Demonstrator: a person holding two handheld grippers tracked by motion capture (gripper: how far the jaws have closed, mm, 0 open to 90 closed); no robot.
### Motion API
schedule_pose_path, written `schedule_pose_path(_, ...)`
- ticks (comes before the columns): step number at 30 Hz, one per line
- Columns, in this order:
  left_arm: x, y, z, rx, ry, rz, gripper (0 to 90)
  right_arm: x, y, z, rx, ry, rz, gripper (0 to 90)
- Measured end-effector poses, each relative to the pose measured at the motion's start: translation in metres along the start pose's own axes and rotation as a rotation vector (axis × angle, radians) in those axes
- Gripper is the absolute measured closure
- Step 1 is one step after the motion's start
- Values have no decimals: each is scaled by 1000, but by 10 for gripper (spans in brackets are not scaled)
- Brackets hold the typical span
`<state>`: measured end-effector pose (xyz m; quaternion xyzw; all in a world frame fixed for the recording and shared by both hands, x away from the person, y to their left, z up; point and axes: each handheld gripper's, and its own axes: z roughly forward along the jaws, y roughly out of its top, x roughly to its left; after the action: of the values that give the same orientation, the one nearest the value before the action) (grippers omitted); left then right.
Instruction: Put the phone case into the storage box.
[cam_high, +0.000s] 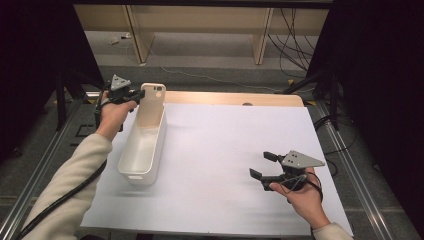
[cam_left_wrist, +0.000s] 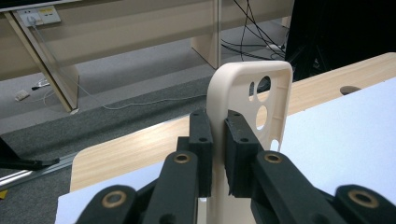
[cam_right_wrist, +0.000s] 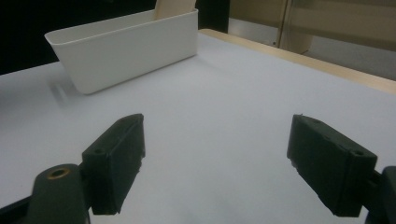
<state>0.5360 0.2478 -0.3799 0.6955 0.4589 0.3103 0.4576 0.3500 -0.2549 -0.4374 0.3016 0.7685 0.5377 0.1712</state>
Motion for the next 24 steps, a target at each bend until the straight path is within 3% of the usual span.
schedule_pose_path(6, 0, -2, 2, 10, -2, 0, 826, -1, 0, 0, -11, -5, -18, 205)
schedule_pose_path(9, 0, -4, 3, 15, -5, -4, 825, 0, 0, 0, -4, 1, 1, 205)
schedule_pose_path(11, 0, -5, 4, 18, -5, -7, 825, 0, 0, 1, -27, -9, -7, 205)
schedule_pose_path(13, 1, -6, 4, 23, -2, -12, 824, 0, 0, 0, 0, 0, -2, 205)
schedule_pose_path(15, 2, -7, 5, 23, -2, -17, 824, -1, 0, 1, -16, -2, -19, 205)
schedule_pose_path(16, 2, -8, 5, 23, 0, -19, 824, 0, 0, 0, 0, 0, -1, 206)
schedule_pose_path(17, 2, -8, 5, 24, -1, -18, 824, -1, 0, 2, -37, -14, -20, 205)
schedule_pose_path(20, 2, -8, 5, 29, -4, -16, 824, -1, 0, 0, -17, -5, -16, 206)
schedule_pose_path(21, 2, -9, 5, 31, -4, -15, 824, -1, 0, -1, 12, -6, -4, 206)
schedule_pose_path(24, 1, -9, 6, 36, -3, -16, 824, -1, 0, 2, -33, -11, -18, 206)
